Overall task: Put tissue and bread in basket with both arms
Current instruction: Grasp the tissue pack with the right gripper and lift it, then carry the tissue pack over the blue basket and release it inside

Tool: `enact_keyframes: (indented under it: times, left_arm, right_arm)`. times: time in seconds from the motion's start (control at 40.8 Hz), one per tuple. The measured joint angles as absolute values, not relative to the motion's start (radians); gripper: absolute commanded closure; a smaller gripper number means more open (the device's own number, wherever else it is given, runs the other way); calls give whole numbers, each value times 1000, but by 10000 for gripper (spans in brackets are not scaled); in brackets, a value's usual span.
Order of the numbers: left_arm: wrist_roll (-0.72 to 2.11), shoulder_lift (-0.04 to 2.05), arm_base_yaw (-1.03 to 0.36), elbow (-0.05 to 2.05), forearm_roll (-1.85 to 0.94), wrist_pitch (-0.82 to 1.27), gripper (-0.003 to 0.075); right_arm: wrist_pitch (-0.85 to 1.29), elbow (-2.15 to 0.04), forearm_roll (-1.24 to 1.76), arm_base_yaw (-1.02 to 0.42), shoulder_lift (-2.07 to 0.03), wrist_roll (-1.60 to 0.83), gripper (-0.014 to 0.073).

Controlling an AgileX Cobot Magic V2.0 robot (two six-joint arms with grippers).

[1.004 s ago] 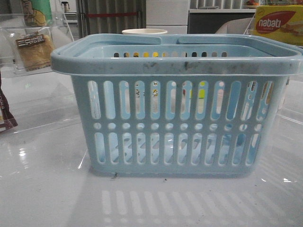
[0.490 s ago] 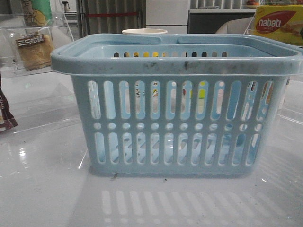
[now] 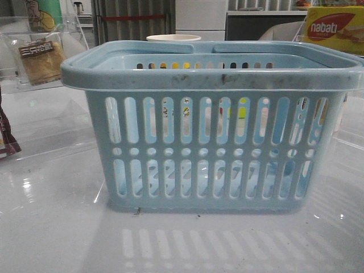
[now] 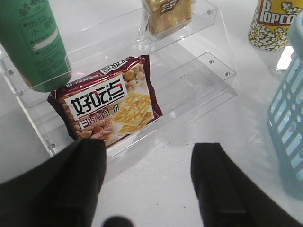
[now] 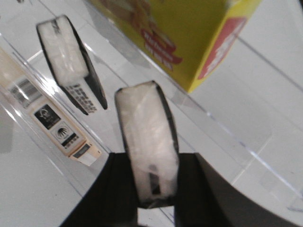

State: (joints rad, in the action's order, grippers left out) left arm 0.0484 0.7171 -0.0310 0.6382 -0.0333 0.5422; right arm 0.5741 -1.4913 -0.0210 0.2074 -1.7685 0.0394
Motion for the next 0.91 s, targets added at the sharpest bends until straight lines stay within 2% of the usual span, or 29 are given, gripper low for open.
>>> enact_keyframes:
  times: [0.269,0.416,0.661,0.906]
  left_arm:
    - [48,717,-31,638,-33,542,267]
    - [48,717,-31,638,-33,542,267]
    - [48,717,-31,638,-33,542,267]
    - [48,717,-31,638,-33,542,267]
  right_arm:
    - [686,-1491,132,201,-1557,39,363]
    - [758,-1491,176,144,-1469,11,363]
    - [854,-1493,190,-115,-1424,-55,363]
    - [861,-1489,196,-373,-1488,-63,363]
